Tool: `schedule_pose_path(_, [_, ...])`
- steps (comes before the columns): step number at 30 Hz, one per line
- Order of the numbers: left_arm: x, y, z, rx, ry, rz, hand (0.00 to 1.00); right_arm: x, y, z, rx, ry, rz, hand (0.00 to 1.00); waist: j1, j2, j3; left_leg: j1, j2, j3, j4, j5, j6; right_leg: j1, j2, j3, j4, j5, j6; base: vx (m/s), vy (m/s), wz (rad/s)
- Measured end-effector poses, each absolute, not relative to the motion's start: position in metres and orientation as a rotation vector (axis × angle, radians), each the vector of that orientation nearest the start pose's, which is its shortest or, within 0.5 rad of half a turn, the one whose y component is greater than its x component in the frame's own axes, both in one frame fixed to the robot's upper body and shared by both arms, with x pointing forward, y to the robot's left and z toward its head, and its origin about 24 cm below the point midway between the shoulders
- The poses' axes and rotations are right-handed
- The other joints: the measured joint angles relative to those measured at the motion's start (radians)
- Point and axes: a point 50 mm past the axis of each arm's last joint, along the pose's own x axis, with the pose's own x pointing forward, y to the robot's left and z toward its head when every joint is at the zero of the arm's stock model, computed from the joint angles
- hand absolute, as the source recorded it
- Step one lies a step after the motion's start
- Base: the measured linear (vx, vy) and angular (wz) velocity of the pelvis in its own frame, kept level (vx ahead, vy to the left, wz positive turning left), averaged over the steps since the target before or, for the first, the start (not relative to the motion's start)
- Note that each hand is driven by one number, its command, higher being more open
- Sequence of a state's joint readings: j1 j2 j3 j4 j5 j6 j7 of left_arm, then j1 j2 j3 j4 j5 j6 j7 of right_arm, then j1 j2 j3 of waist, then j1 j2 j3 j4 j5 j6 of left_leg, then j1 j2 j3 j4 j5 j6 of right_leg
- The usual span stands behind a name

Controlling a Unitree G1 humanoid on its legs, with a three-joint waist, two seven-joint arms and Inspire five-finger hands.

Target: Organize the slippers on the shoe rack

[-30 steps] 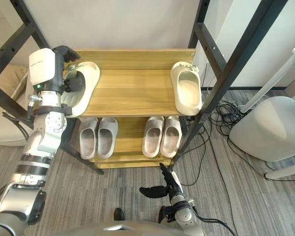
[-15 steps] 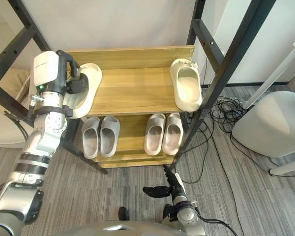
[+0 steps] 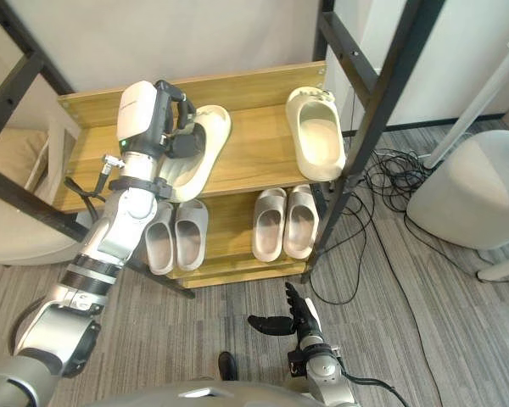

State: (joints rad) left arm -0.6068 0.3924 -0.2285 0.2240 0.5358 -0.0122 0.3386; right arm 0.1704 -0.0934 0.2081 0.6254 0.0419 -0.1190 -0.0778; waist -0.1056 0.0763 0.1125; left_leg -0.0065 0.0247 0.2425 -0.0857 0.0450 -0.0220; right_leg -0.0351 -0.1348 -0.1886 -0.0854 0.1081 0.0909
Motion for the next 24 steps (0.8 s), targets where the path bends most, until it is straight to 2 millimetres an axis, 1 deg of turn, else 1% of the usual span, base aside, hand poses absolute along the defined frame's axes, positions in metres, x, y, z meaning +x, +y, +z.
schedule_pose_path(2, [0.345,0.147,0.183,0.890,-0.585,0.171,0.00,0.148,-0.151,-0.115,-0.109,0.683,0.048,1.00,-0.015,0.002,0.001,0.000,0.000,0.004,0.000,-0.001,0.001,-0.003,0.000,0.004,0.000,0.001,0.000,-0.04,0.013,-0.05])
schedule_pose_path(5, [0.349,0.139,0.188,0.886,-0.600,0.147,0.00,0.148,-0.154,-0.115,-0.092,0.685,0.034,1.00,-0.022,0.010,0.002,-0.003,0.001,0.021,0.000,-0.001,0.002,-0.015,0.001,0.019,-0.003,0.006,0.000,-0.05,0.013,-0.16])
schedule_pose_path(6, [0.350,0.136,0.188,0.887,-0.603,0.140,1.00,0.148,-0.155,-0.114,-0.086,0.685,0.028,1.00,-0.024,0.013,0.004,-0.003,0.001,0.023,0.000,-0.001,0.002,-0.015,0.000,0.021,-0.003,0.007,0.000,-0.05,0.012,-0.08])
schedule_pose_path(10, [0.355,0.132,0.185,0.857,-0.575,0.131,1.00,0.149,-0.156,-0.114,-0.090,0.682,0.028,1.00,-0.039,0.023,0.002,-0.003,0.000,0.024,0.000,-0.001,0.002,-0.017,0.000,0.023,-0.003,0.009,0.001,-0.03,0.006,-0.01])
schedule_pose_path(16, [0.361,0.126,0.180,0.821,-0.537,0.121,1.00,0.149,-0.159,-0.114,-0.093,0.681,0.009,1.00,-0.043,0.025,0.003,-0.009,0.000,0.024,0.000,-0.001,0.002,-0.027,-0.001,0.023,-0.003,0.009,0.001,-0.04,0.004,0.00])
schedule_pose_path(24, [0.361,0.121,0.183,0.790,-0.544,0.116,1.00,0.149,-0.162,-0.114,-0.096,0.682,-0.003,1.00,-0.045,0.025,0.003,-0.016,-0.004,0.019,0.000,0.000,0.004,-0.030,-0.005,0.018,-0.003,0.010,0.003,-0.02,0.004,0.02])
